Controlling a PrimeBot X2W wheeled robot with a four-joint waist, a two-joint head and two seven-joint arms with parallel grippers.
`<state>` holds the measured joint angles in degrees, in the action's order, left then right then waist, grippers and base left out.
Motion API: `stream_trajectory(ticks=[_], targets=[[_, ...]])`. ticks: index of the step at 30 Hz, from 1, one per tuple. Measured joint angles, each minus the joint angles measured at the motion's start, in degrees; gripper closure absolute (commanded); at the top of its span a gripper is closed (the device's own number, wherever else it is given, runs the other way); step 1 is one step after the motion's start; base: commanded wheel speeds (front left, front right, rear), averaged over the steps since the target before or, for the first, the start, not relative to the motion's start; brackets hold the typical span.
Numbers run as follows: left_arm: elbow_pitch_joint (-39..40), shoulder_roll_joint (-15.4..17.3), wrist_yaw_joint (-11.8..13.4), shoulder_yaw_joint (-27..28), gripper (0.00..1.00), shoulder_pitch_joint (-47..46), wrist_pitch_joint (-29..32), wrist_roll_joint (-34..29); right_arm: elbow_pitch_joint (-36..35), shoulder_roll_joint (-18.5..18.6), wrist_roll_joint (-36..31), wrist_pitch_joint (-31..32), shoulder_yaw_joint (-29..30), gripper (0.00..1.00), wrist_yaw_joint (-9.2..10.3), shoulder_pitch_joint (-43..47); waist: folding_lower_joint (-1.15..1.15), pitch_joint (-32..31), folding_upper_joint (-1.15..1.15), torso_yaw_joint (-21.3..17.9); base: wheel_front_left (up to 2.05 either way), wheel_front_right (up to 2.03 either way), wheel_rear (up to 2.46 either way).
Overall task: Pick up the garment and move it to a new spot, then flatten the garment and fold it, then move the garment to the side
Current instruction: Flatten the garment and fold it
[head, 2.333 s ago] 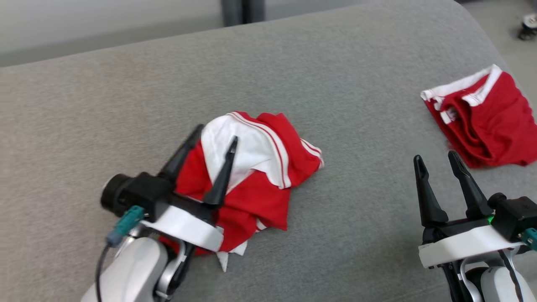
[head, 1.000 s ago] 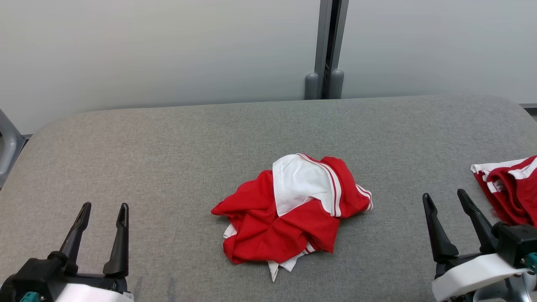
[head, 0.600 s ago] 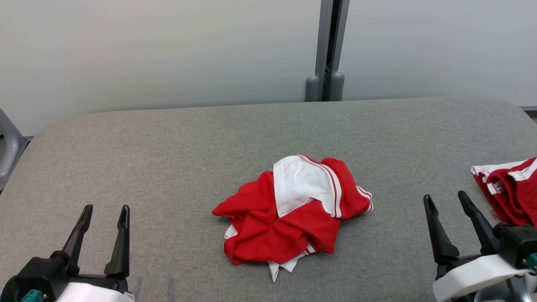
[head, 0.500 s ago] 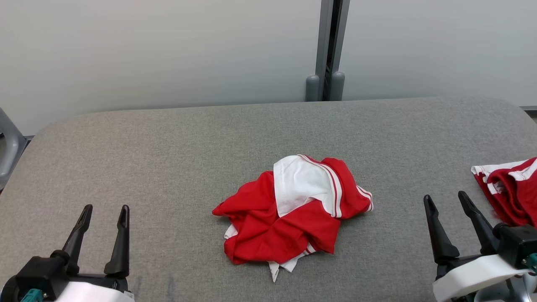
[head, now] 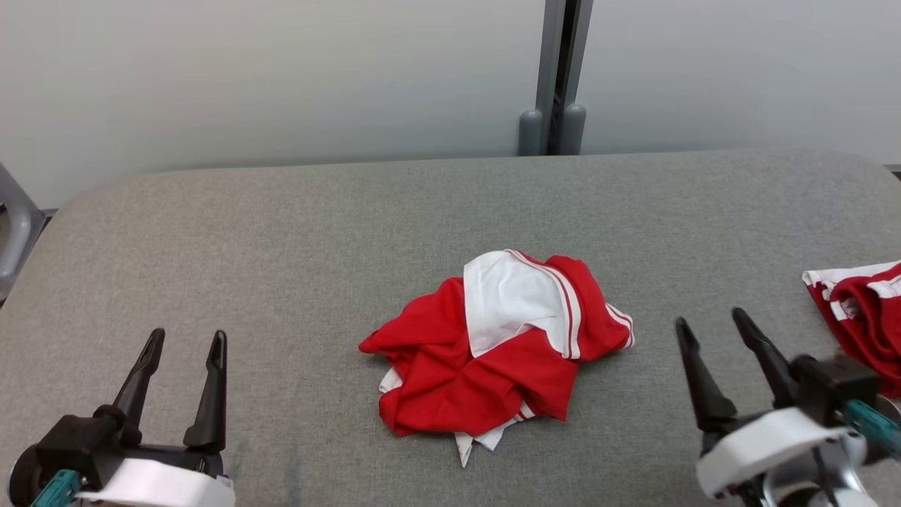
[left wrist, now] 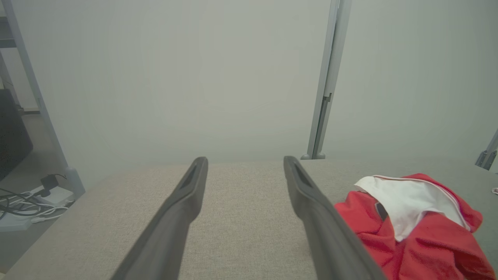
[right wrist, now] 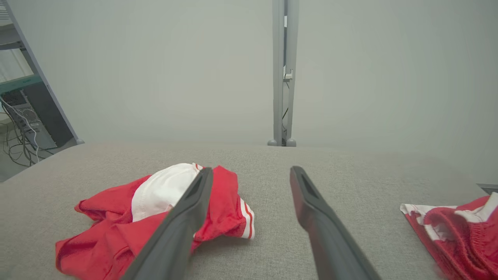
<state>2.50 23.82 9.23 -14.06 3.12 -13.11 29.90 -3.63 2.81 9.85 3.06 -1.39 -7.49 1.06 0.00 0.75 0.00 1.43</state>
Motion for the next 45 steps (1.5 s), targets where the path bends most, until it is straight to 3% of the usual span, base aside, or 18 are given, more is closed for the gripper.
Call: stream_trajectory(ticks=[6,11,18,19,20,22,23,24,31,35,40,45], targets=[[0.2,-1.0,-0.6,-1.3,0.00,-3.1,-0.1,-0.3,1.7,1.3,-1.1,4.8,-7.4,0.00,0.00,-6.6,0.00,3.0,0.00,1.3,0.00,0.00,0.00],[-1.7,-3.0,-2.0,-3.1,0.00,-7.3,-0.7,-1.2,7.3,6.4,0.7,12.1,-14.2,0.00,-0.01,-13.4,0.00,6.6,0.00,4.0,0.00,0.00,0.00],[-4.2,-4.4,-3.2,-3.2,0.00,-10.0,-1.5,-1.9,12.3,9.3,0.5,13.1,-16.9,0.00,-0.02,-19.8,0.00,10.9,0.00,6.1,0.00,0.00,0.00],[-4.5,-4.6,-3.4,-3.1,0.00,-10.3,-1.5,-2.0,13.2,9.2,0.6,13.1,-16.9,0.13,-0.01,-20.6,0.00,11.5,0.00,6.2,0.00,0.00,0.00],[-4.7,-4.7,-3.7,-3.0,0.00,-10.7,-1.6,-2.1,14.3,9.3,0.1,13.1,-16.8,0.54,-0.02,-21.4,0.00,12.0,0.00,6.2,0.00,0.00,0.00],[-5.2,-5.0,-4.2,-2.8,0.00,-11.2,-1.6,-2.2,16.6,9.4,-0.3,13.3,-16.3,0.65,-0.01,-22.7,0.00,12.9,0.00,6.2,0.00,0.00,0.00],[-5.5,-5.3,-4.2,-2.8,0.00,-11.6,-1.6,-2.4,17.6,9.4,-0.3,13.3,-16.3,0.76,-0.01,-23.1,0.00,13.2,0.00,6.1,0.00,0.00,0.00],[-5.7,-5.5,-4.4,-2.7,0.00,-11.9,-1.6,-2.5,18.3,9.3,-0.3,13.3,-16.3,1.00,-0.01,-23.4,0.00,13.5,0.00,6.1,0.00,0.00,0.00],[-6.9,-6.2,-5.3,-1.6,0.00,-12.9,-1.8,-3.4,17.1,7.4,4.3,9.9,-13.0,1.00,-0.01,-24.3,0.00,14.2,0.00,4.7,0.00,0.00,0.00],[-7.1,-6.6,-5.7,-0.9,0.00,-13.0,-1.8,-3.9,12.9,2.9,18.6,9.2,-8.5,1.00,0.00,-23.5,0.00,14.1,0.00,3.6,0.00,0.00,0.00],[-7.3,-7.1,-6.7,-0.4,0.00,-13.4,-1.8,-4.5,8.3,0.9,39.7,10.9,-0.3,1.00,0.01,-20.8,0.00,14.5,0.00,2.5,0.00,0.00,0.00],[-7.5,-7.5,-7.4,0.1,0.00,-13.7,-1.8,-5.1,10.9,0.2,55.4,12.7,5.7,1.00,0.01,-17.1,0.00,15.3,0.00,1.9,0.00,0.00,0.00]])
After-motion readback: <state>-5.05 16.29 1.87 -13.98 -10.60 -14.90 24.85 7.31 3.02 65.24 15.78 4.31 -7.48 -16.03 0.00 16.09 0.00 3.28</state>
